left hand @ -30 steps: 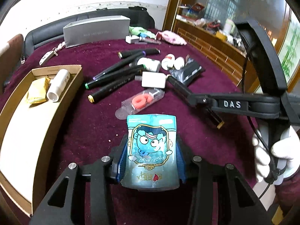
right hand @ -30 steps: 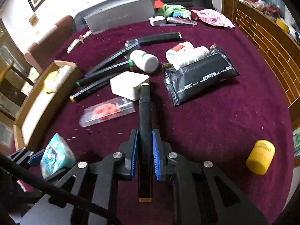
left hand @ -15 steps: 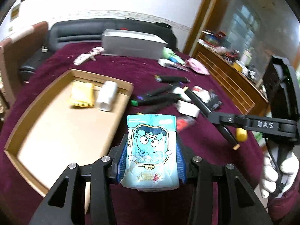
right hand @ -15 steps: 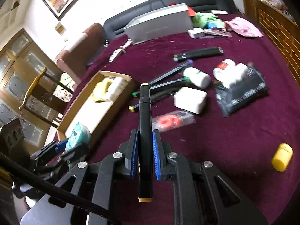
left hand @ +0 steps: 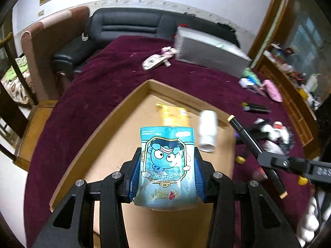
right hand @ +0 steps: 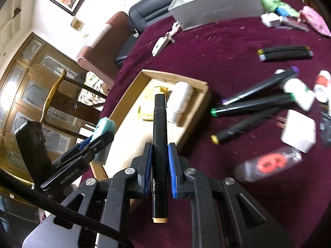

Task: Organize objects
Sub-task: 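Place the blue packet with the left gripper in the tray while the right gripper drops the marker there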

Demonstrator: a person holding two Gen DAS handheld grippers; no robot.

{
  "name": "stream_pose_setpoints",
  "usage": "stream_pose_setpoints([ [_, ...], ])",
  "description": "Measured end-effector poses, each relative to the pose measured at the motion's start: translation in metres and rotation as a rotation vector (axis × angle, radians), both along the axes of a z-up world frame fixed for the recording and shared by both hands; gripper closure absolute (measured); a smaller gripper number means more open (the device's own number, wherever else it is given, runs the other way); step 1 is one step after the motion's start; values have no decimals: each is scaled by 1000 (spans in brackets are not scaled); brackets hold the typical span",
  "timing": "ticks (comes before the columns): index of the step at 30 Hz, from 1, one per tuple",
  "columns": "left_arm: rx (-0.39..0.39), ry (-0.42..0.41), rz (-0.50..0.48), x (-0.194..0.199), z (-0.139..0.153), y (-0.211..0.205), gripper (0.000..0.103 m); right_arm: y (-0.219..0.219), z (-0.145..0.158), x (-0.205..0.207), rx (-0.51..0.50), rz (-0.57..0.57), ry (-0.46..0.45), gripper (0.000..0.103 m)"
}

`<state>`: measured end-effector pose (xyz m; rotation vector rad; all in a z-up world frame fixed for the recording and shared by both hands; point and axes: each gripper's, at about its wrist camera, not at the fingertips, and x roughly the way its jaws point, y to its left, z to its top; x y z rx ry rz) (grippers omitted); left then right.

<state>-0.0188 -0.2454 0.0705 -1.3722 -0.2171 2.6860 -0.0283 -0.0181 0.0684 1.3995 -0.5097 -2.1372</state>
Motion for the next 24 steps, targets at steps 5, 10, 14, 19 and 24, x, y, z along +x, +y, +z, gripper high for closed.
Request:
stream_pose_setpoints([
  [5,-58,-54,13,-32,-22,-9,64,-34,-16,-25,19,7,-49,90],
  [10,-79,-77,7,-52,-35,-8,64,-51,-27,-43,50,1,-78,90],
  [14,-81,-78,-1,-59,-38,-9,64,-56,-32,-52,64,-4,-89,90],
  [19,-89,-79,3,-68,-40,-12,64,-58,-37,-59,70,-11,-101,90],
  [24,-96,-87,19,-77,-45,-17,64,-61,-40,-63,77,-17,-107,90],
])
